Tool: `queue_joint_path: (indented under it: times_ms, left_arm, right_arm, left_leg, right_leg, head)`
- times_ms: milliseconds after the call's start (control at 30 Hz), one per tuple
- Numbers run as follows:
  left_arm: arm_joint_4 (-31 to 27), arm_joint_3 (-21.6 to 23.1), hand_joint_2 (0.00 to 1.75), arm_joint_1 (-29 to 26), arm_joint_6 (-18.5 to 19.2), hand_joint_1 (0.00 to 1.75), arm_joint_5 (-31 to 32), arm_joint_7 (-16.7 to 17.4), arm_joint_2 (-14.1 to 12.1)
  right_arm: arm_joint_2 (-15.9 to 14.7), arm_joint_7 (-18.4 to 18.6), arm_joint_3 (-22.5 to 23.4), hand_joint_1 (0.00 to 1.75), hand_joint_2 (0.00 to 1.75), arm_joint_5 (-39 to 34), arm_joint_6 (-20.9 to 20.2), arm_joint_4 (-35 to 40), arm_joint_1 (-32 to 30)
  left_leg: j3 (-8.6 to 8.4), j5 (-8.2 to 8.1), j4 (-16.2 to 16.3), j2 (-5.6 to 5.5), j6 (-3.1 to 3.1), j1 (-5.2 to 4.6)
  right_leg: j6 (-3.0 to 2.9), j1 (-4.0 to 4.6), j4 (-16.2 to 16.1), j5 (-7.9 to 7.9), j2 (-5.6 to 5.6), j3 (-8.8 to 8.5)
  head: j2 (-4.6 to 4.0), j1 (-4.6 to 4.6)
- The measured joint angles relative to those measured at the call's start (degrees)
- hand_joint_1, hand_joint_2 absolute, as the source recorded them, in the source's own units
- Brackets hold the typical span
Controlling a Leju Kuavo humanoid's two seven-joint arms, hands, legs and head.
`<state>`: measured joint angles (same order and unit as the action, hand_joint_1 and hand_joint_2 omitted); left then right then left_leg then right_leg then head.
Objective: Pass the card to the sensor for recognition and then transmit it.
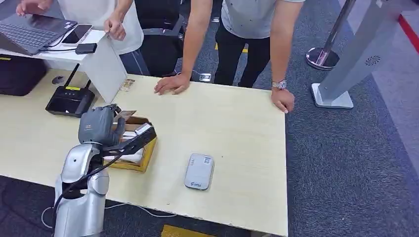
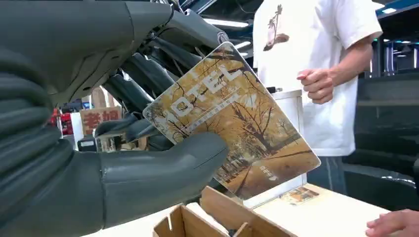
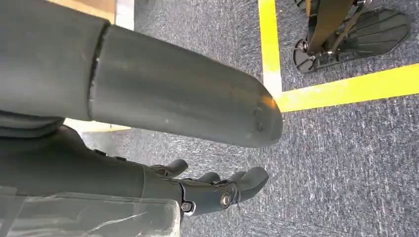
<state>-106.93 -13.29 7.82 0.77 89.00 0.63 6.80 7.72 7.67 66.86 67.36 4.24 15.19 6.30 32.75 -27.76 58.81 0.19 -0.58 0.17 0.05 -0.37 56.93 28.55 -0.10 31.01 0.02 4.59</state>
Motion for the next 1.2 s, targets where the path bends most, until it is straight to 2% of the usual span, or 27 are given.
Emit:
queue_joint_path:
  times_ms: [167,467,867,1200]
  left_arm:
    - [1.3,3.9,1.75,-1.6,-0.9,1.75,-0.4,-0.7,1.2]
    - [7.4,14.0,1.75,-3.4,-2.5,1.75,-1.1,1.4,3.8]
    - [14.1,19.0,1.75,-2.2,-2.5,1.75,-3.3,0.4,7.2]
    - [16.7,21.1,1.75,-2.3,-2.6,1.75,-3.4,0.5,7.9]
  right_arm:
    - [0.0,-0.4,0.0,0.00,0.00,0.2,-0.1,0.0,0.0]
    - [-0.1,-0.4,-0.8,0.00,0.00,2.0,-0.4,0.0,0.1]
    - [-0.3,-0.6,-1.4,0.00,0.00,3.1,-0.5,0.0,0.2]
    - [-0.5,-0.8,-1.5,0.00,0.00,3.3,-0.5,0.0,0.2]
  left_leg:
    - [0.00,0.00,0.0,-0.01,0.00,-0.01]
    - [0.00,-0.01,0.0,-0.01,-0.02,-0.05]
    - [0.00,-0.01,0.0,-0.01,-0.02,-0.03]
    - [0.00,-0.01,0.0,-0.01,-0.02,-0.03]
  right_leg:
    - [0.00,0.00,0.0,0.00,-0.01,0.00]
    - [0.03,-0.01,0.0,-0.02,-0.01,-0.01]
    - [0.03,-0.01,0.0,-0.02,0.01,0.00]
    - [0.03,-0.01,0.0,-0.02,-0.01,-0.01]
  head:
    - [0.00,-0.02]
    - [0.00,0.00]
    - [0.00,-0.02]
    - [0.00,0.00]
